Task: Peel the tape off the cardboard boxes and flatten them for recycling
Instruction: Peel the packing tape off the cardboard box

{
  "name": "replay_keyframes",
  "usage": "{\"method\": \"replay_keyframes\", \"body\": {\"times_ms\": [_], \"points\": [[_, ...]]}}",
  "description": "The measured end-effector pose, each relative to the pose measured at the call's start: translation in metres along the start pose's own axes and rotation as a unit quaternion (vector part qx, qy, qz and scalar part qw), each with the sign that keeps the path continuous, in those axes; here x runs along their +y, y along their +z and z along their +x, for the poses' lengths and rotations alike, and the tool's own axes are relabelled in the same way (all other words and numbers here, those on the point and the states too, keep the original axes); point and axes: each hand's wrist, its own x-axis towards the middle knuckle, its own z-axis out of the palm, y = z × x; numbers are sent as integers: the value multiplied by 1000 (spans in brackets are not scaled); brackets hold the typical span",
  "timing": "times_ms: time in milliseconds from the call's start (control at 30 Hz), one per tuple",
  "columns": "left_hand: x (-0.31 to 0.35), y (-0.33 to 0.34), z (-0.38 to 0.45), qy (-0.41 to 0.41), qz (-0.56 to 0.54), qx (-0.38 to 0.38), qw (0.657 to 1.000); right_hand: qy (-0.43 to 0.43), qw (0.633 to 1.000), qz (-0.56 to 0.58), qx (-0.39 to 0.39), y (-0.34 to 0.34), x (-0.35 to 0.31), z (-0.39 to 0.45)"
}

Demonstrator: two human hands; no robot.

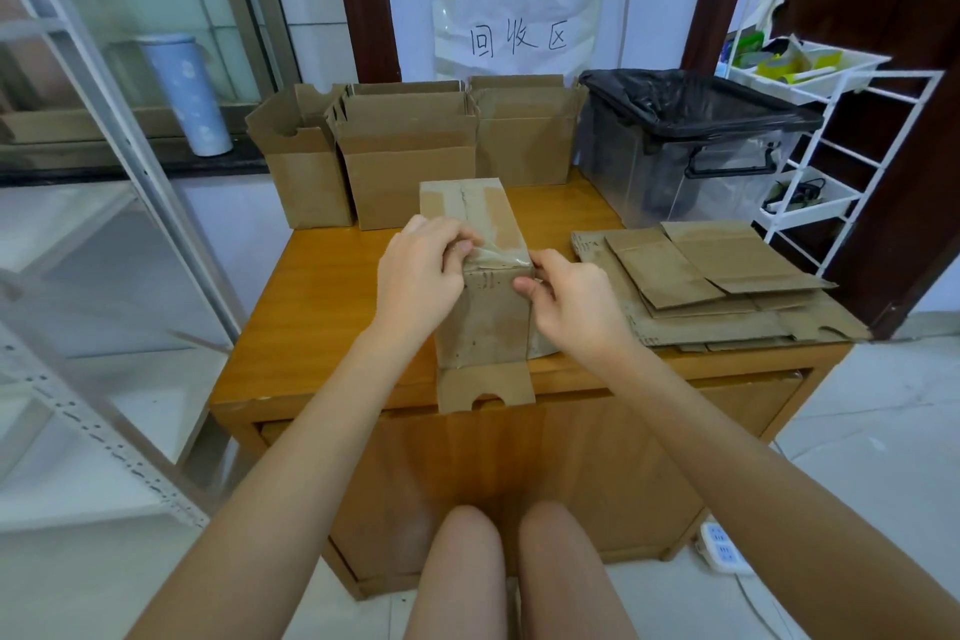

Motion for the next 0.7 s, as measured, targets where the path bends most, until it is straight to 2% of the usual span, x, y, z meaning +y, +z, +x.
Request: {"method": "replay_keyframes", "body": {"times_ms": [267, 400, 533, 700], "points": [[-8, 7, -1, 15, -52, 16, 998, -11, 998, -5, -56, -11, -1, 3], [-9, 8, -3, 21, -54, 18, 998, -2, 996, -73, -44, -16, -12, 10], [-10, 6, -6, 29, -27, 23, 999, -37, 989, -136, -52, -16, -15, 8], [-14, 11, -5, -28, -3, 23, 999, -56, 975, -203, -65, -19, -16, 10]]}}
